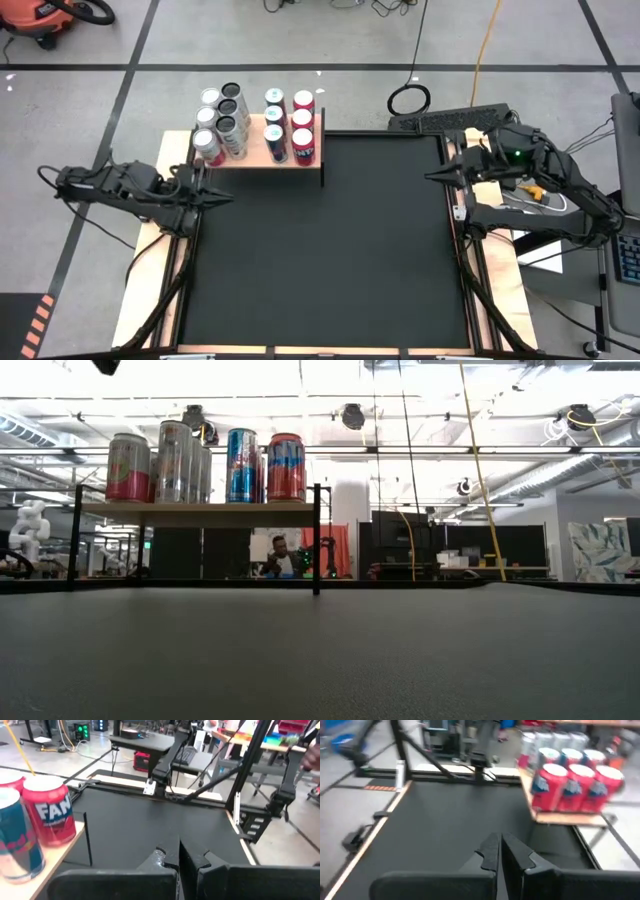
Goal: Place canned beverage on shelf
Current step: Return to Home Position
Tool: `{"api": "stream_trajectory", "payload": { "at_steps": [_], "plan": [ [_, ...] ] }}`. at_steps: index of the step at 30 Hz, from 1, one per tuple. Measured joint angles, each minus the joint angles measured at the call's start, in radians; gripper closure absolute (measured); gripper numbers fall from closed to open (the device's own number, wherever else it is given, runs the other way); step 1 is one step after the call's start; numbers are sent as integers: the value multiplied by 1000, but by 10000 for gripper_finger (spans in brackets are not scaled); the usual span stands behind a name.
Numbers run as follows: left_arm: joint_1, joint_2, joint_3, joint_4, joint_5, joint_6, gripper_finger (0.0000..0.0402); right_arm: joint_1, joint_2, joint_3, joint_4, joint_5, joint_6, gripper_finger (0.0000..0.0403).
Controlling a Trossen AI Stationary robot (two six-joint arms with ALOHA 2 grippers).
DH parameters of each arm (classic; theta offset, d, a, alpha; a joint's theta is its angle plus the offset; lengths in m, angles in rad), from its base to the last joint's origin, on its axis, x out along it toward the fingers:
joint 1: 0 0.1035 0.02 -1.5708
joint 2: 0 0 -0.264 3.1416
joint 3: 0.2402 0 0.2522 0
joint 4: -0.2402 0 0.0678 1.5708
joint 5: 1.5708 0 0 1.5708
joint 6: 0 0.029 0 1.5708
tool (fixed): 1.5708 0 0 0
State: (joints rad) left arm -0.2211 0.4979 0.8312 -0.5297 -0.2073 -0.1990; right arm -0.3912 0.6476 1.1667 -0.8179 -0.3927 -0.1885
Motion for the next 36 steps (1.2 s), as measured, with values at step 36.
{"api": "stream_trajectory", "payload": {
  "at_steps": [36],
  "plan": [
    [-2,-311,-588,356,151,188,402,0,-311,-721,583,50,160,403]
  ]
}}
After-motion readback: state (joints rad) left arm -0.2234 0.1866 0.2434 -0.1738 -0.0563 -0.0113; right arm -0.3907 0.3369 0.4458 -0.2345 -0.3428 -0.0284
